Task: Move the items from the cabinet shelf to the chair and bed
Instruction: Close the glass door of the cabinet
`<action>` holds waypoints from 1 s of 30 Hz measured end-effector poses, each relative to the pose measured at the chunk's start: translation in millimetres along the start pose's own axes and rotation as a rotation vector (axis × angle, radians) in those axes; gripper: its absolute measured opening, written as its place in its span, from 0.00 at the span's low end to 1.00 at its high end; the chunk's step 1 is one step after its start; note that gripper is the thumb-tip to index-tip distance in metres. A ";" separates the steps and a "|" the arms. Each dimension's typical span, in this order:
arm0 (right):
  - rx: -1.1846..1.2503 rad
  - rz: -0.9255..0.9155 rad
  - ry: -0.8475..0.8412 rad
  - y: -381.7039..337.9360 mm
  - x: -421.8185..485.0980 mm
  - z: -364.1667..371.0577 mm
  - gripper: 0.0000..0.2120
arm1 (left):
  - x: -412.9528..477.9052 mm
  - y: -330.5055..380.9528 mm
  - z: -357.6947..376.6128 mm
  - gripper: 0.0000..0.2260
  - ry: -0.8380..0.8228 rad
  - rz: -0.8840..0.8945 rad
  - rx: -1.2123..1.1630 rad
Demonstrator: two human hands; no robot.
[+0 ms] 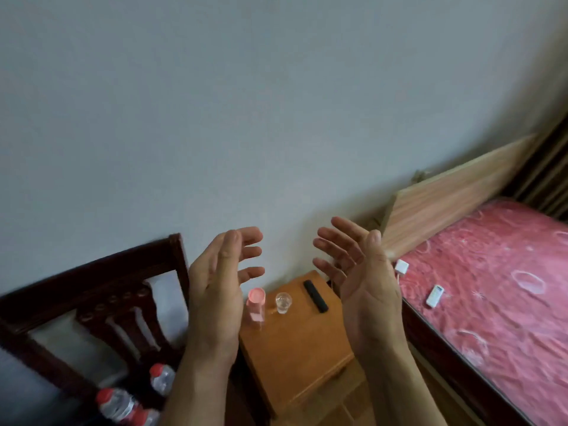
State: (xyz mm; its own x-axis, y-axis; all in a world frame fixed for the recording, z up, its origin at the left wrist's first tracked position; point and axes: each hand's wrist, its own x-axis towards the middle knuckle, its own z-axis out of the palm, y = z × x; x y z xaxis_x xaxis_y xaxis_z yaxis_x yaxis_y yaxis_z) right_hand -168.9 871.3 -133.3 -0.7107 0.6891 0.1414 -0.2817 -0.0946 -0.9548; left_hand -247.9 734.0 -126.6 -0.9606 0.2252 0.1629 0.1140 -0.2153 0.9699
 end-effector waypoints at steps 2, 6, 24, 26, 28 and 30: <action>-0.020 -0.046 0.076 -9.8 -6.3 -10.4 0.26 | 4.3 2.0 14.5 0.15 -0.109 -0.001 0.013; -0.078 -0.133 0.266 -25.5 -33.3 -28.2 0.27 | 3.1 3.9 38.0 0.16 -0.340 0.010 0.014; -0.277 -0.388 0.993 -102.2 -235.6 -124.2 0.25 | -150.1 16.5 132.0 0.15 -1.079 -0.200 -0.313; -0.279 -0.407 1.047 -112.9 -263.4 -136.3 0.25 | -177.4 23.4 141.2 0.14 -1.123 -0.193 -0.322; -0.284 -0.426 1.105 -123.1 -291.6 -146.6 0.27 | -206.3 32.1 149.0 0.14 -1.170 -0.188 -0.331; -0.277 -0.450 1.151 -134.4 -325.2 -159.0 0.28 | -242.5 41.6 154.1 0.13 -1.218 -0.196 -0.349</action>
State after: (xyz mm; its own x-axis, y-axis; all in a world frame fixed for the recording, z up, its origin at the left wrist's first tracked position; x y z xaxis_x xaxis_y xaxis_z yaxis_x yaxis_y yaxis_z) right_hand 202.6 774.1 -92.5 0.4215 0.8588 0.2911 -0.1094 0.3668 -0.9238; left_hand 28.8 816.8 -97.8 -0.0821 0.9614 0.2627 -0.2521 -0.2751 0.9278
